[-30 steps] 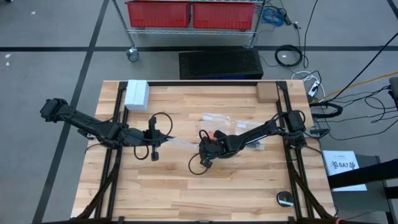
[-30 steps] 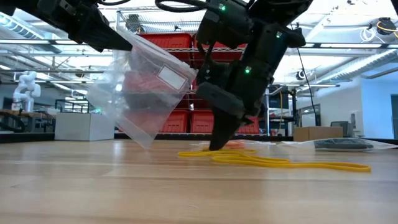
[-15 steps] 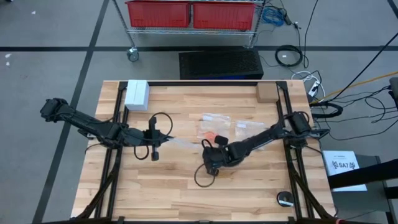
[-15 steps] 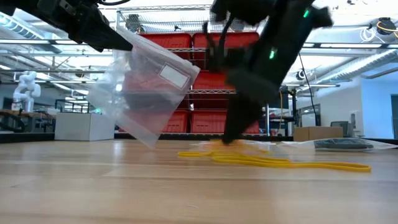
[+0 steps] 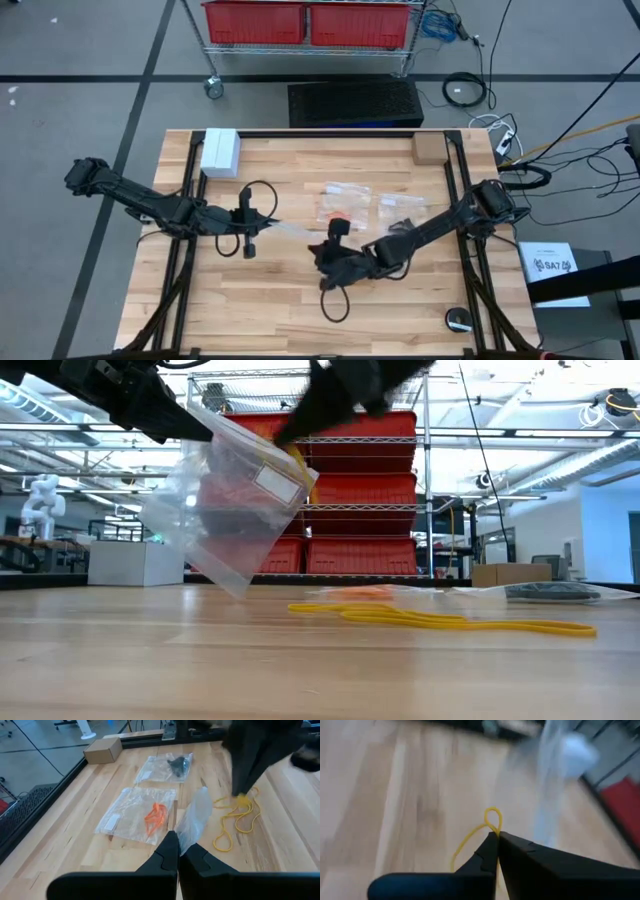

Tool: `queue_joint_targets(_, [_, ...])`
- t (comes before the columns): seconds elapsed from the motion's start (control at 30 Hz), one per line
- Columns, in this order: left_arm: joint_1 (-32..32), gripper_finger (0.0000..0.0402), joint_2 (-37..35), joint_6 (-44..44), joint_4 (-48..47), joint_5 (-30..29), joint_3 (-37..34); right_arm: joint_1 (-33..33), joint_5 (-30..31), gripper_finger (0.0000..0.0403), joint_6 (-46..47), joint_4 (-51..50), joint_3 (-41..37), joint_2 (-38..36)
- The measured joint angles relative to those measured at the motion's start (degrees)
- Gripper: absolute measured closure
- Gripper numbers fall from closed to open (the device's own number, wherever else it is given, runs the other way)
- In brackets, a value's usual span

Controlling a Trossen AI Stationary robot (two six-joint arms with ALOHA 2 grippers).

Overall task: Sort rubber bands
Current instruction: Put the yellow rubber band into the transparent zip bag

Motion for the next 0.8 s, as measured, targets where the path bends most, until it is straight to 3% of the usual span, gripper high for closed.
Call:
queue_joint_targets(0.13, [0.00,0.0401,0.00,-0.02,0.00,0.00,0.00,-0.16,3.95,0.0403,-6.93,1.47,4.73,0.23])
queue_joint_targets(0.37, [0.00,0.0401,0.00,-0.27,0.59,0.00,0.00,-2.19,4.29,0.0403,-15.06,3.80,8.73,0.26])
queue_joint_targets(0.8, [0.00,0.0401,0.02,-1.59,2.34,0.00,0.00,-5.64,-0.72,0.0403,-15.08,3.61,8.77,1.96])
